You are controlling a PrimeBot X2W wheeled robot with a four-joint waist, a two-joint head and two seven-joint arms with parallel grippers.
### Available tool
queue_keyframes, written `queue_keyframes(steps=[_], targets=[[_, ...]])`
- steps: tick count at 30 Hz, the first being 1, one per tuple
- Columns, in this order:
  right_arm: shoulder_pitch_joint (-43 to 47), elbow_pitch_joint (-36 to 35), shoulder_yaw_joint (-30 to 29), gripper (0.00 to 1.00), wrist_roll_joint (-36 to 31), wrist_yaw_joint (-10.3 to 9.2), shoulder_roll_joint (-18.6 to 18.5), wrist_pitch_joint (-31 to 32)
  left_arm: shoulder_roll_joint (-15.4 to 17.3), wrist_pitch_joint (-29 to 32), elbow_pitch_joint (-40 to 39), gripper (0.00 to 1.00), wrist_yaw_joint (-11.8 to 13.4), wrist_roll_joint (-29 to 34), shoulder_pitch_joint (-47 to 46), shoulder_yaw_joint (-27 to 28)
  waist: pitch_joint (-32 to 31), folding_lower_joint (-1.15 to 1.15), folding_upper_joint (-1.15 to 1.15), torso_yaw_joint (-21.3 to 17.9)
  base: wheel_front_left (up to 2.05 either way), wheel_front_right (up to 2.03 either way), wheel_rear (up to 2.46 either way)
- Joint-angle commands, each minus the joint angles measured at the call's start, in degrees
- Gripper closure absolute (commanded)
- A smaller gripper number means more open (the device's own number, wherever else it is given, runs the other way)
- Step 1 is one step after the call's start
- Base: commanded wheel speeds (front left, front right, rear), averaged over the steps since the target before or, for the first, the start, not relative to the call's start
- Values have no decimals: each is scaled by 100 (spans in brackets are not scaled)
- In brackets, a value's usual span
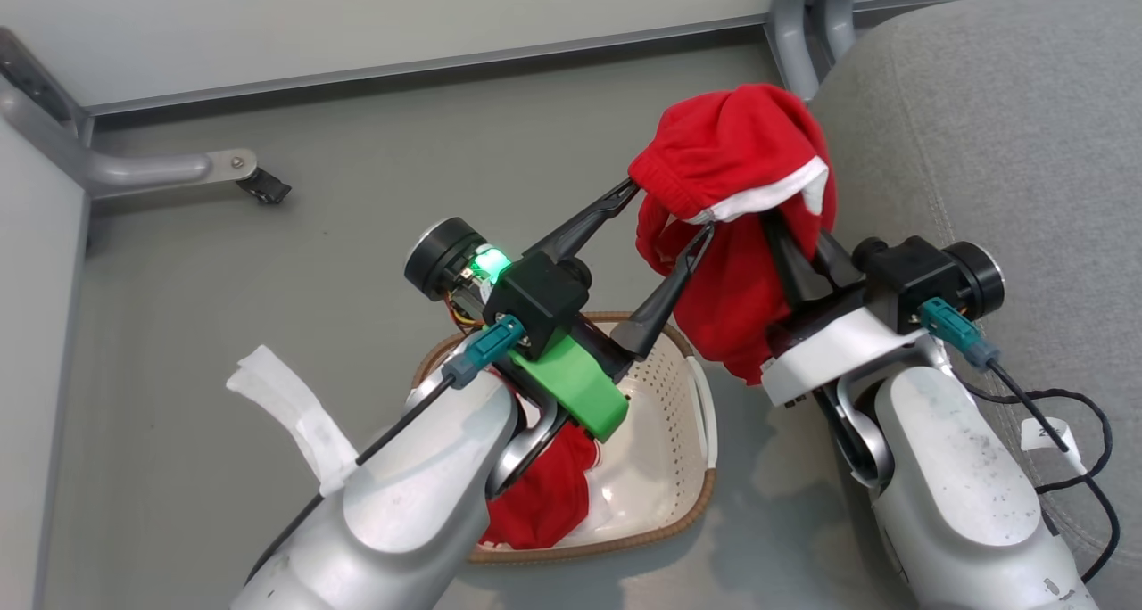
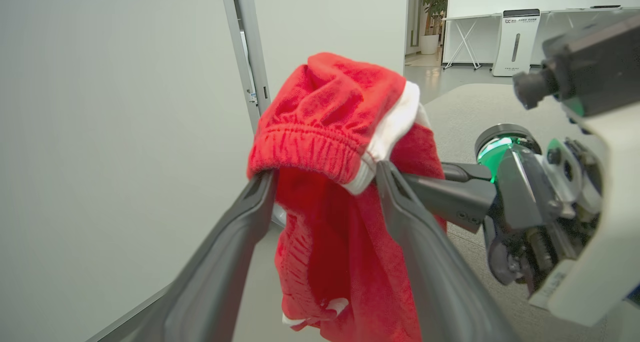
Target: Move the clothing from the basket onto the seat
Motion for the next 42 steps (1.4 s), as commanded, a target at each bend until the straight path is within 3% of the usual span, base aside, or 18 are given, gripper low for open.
queue_keyframes(steps=[1,27,42], targets=[[15,-45,-67,100,-49,-2,-28,-27,58,-2,12,0,-9,53,124,57,48,0,0,-102,0,0,0],[516,-640,-910,100,7,-2,1,-26,316,0,-147,0,-9,436,161,275,442,0,0,-1774,0,0,0],[739,-893,-1458,100,-21,-2,9,-27,368,0,-146,0,-11,507,154,218,491,0,0,-2051,0,0,0]])
